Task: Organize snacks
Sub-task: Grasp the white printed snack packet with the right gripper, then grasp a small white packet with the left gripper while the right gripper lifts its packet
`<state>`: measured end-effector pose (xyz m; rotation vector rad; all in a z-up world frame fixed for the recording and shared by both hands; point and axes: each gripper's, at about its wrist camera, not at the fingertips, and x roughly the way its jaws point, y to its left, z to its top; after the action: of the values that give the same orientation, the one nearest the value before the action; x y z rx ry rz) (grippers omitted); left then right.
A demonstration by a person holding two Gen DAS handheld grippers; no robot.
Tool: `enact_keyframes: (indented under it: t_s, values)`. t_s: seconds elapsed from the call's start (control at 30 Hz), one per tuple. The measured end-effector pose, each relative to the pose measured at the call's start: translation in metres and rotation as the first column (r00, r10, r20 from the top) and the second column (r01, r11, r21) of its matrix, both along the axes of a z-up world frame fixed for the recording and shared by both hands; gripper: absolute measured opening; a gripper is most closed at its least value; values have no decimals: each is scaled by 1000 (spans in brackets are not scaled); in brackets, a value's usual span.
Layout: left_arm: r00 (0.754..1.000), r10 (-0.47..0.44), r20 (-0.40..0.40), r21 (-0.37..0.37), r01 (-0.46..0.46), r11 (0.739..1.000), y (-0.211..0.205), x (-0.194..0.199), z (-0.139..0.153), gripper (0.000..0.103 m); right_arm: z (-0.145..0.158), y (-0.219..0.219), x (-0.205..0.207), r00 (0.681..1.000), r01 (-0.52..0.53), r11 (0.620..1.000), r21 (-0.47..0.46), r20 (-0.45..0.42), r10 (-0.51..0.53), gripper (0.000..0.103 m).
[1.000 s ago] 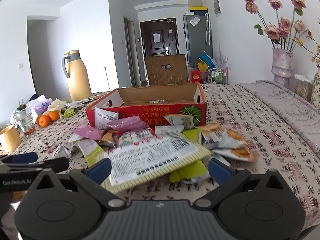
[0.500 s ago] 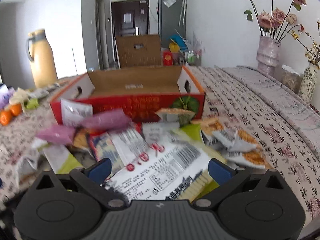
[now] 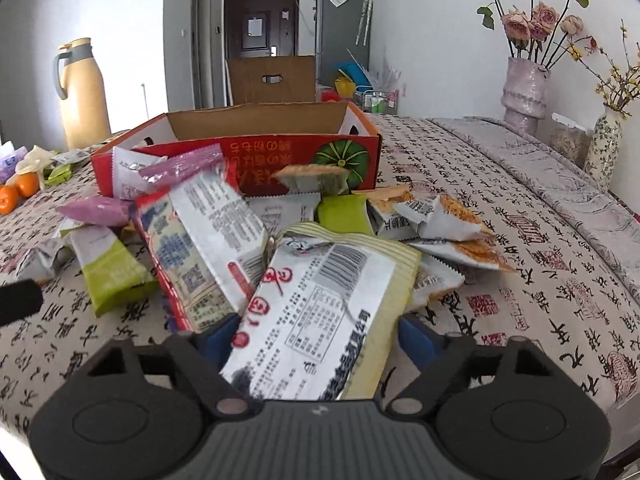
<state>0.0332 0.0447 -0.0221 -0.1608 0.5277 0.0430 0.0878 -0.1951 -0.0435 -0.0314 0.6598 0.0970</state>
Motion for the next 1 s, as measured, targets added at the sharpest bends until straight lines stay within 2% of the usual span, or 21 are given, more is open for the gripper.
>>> enact_keyframes:
  t_s: [0.07,0.13,0.2,0.23,0.57,0.73,0.9,1.0]
  values:
    - [1000,3,-1,4,-3,1000,-1,0,1,103,0,-3,-3,1000,-13,1000,14,-4,13,67]
    - [1000,5,-1,8,-5,1000,-2,-1,2,103,-1,-5,-6,1000,-24,1000,17,-2,24,49]
    - [1000,6,1,13,-6,1000,-3,-2,3,103,0,-9,-9,999,-34,999,31,6,34,39]
    - [1000,7,1,16,-7,1000,-4,-2,4,103,2,-11,-11,999,-36,999,38,11,35,38]
    - [998,54,-15,57,-53,997,6,11,8,103,22,-29,-23,992,-61,994,91,117,50,37]
    - [995,83,-50,125,-76,989,24,35,6,103,28,-33,-17,988,-65,992,109,146,49,37]
    - [994,60,-96,200,-40,979,39,60,-1,103,28,-35,-8,988,-58,991,119,151,39,37]
    - [992,35,-124,209,-9,978,43,71,-8,101,26,-34,0,989,-52,991,126,143,34,37]
